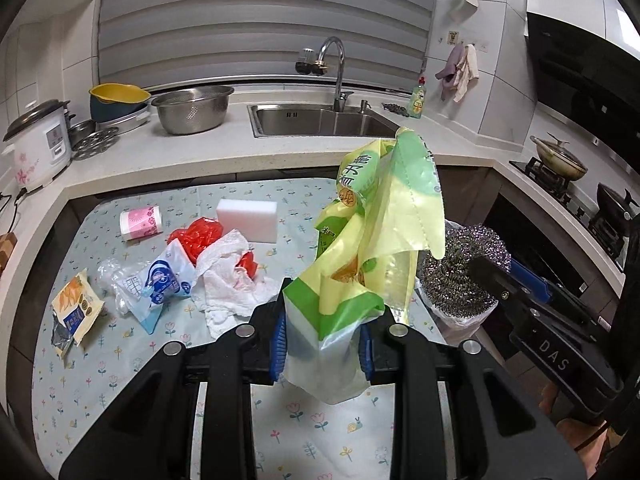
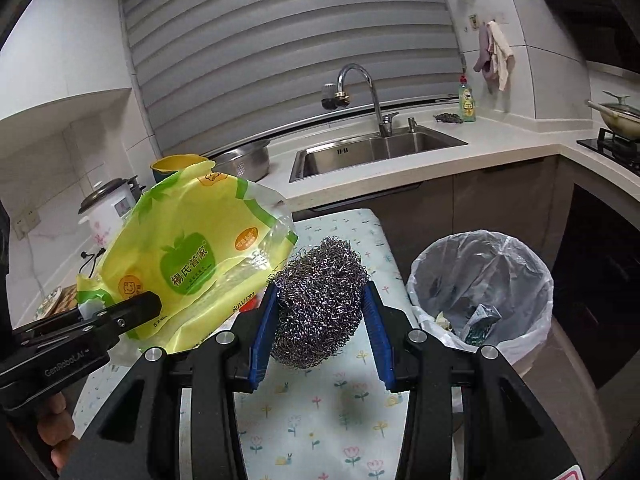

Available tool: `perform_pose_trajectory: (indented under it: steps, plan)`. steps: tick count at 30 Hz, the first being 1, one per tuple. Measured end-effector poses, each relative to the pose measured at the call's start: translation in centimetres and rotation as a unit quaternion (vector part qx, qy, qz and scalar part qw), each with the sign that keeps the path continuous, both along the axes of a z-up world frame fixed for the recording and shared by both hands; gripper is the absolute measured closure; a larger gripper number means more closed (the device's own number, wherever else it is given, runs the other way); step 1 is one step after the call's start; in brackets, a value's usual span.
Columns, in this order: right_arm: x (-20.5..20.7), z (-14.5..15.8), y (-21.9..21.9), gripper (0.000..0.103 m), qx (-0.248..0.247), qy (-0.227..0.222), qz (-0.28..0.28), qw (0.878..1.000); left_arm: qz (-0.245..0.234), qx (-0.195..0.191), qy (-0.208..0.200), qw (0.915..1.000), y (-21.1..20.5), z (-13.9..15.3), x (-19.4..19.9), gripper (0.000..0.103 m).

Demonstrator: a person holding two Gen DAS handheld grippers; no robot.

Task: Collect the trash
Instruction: 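Carry scrubber and yellow-green bag over the bin and release both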

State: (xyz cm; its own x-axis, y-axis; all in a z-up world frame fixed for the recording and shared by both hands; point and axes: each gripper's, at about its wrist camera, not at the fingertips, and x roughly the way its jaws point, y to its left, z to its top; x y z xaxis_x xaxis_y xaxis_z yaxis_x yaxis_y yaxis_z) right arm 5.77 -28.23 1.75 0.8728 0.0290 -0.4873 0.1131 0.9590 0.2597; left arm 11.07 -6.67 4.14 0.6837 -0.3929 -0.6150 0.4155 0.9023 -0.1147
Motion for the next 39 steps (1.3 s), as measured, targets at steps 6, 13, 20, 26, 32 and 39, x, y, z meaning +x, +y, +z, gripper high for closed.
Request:
perform_pose_trajectory:
  steps: [6, 13, 20, 26, 32, 39]
  plan:
    - [-0.9, 0.3, -2.9, 0.063, 0.002, -0.007, -0.026, 1.0, -0.022, 0.003, -0.005, 0.9997, -3.2, 0.4, -0.3, 0.076]
    - [-1.8, 0.0, -6.5, 0.063, 0.005, -0.008, -0.059, 0.998, -0.049, 0.01, -0.006, 0.9987, -7.2, 0.4, -0.1, 0.076]
    - [-1.6, -1.2, -10.4, 0.063, 0.009, 0.001, -0.091, 0.996, -0.075, 0.023, 0.0, 0.997, -11.6, -0.6, 0.8, 0.076]
    - [-0.6, -2.5, -13.6, 0.063, 0.014, 0.013, -0.111, 0.994, -0.097, 0.033, 0.016, 0.9946, -15.8, -2.1, 2.6, 0.076]
    - [0.3, -3.9, -16.2, 0.063, 0.021, 0.023, -0.13, 0.991, -0.114, 0.042, 0.03, 0.9921, -19.9, -3.8, 4.9, 0.076]
    - [1.8, -5.7, -18.4, 0.062, 0.027, 0.039, -0.143, 0.989, -0.119, 0.047, 0.036, 0.9911, -22.8, -5.5, 7.0, 0.067]
